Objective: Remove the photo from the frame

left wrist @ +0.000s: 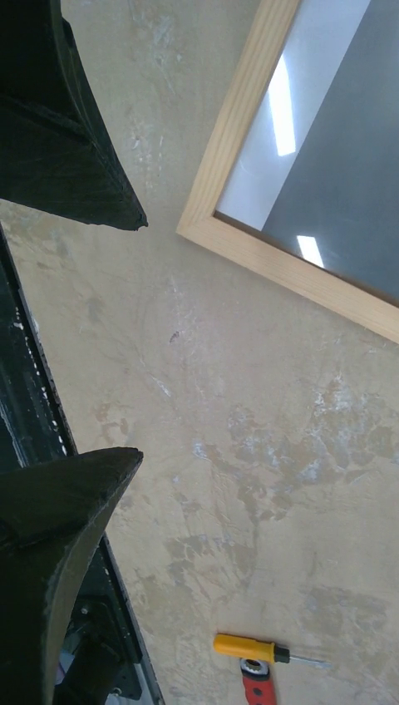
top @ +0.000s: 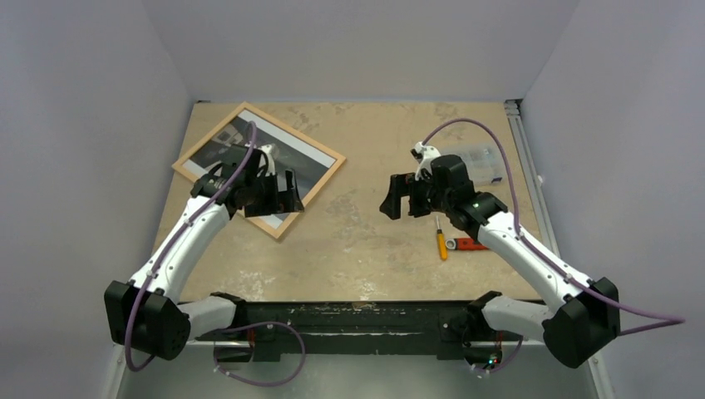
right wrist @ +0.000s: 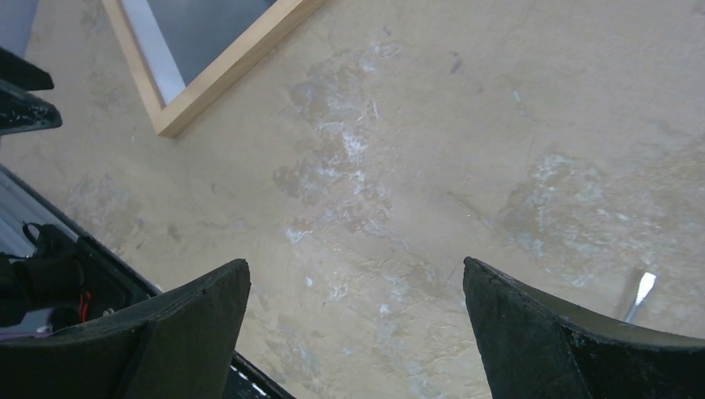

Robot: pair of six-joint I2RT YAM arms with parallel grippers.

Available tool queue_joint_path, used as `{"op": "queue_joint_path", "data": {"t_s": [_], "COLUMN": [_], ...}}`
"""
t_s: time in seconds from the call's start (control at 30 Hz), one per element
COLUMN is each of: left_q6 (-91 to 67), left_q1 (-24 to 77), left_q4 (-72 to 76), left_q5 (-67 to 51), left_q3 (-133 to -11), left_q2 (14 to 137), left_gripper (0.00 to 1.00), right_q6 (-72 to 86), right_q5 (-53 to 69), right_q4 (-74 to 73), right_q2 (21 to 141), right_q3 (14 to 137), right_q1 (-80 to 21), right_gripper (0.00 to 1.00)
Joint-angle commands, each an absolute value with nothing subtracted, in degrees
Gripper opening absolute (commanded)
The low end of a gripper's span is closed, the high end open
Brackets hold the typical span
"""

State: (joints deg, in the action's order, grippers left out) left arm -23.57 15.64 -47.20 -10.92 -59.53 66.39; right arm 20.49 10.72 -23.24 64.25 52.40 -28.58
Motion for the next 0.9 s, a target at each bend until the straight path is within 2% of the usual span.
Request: {"op": "queue_joint_path", "data": {"t_s": [0.0, 0.1, 0.2, 0.3, 0.47, 0.6, 0.7, 0.8, 0.87], "left_q6": [-28.3, -34.8, -43.7, -49.7, -61.4, -71.1, -72.4, -72.2, -72.7], "left_q1": [14.9, 10.9, 3.4, 0.1, -3.8, -5.2, -5.3, -5.3, -5.3], "left_q4": [-46.0, -42.4, -37.4, -34.6, -31.4, -39.0, -45.2, -45.4, -44.1], "left_q5": [-10.2, -8.9, -17.1, -18.5, -13.3, -5.2, 0.5, 0.7, -1.7], "left_q3": [-63.6, -59.9, -54.5, -51.8, -46.5, -47.1, -50.3, -50.9, -50.4], "left_q2": [67.7, 66.0, 65.7, 65.6, 63.4, 64.7, 67.1, 70.2, 72.5], "left_gripper": [0.97, 0.97, 1.0, 1.0, 1.0, 1.0, 1.0, 1.0, 0.94], "right_q6": [21.7, 22.1, 22.5, 22.2, 20.4, 19.2, 18.7, 18.4, 18.4], "right_q5": [14.0, 13.1, 12.8, 12.4, 9.3, 6.5, 5.0, 3.9, 3.7], "right_q4": [-18.9, -17.8, -16.4, -15.7, -17.5, -19.8, -21.2, -21.6, -21.7], "right_q2": [67.0, 68.4, 68.8, 68.8, 67.4, 65.0, 63.0, 61.5, 61.1], "right_q3": [51.6, 50.8, 49.5, 48.9, 48.9, 48.6, 47.6, 46.4, 45.5], "right_q1": [-31.5, -33.7, -35.1, -35.5, -35.5, -35.5, -35.4, -35.5, -35.5], "right_gripper": [0.99, 0.99, 0.99, 0.99, 0.99, 0.99, 0.99, 0.99, 0.99]}}
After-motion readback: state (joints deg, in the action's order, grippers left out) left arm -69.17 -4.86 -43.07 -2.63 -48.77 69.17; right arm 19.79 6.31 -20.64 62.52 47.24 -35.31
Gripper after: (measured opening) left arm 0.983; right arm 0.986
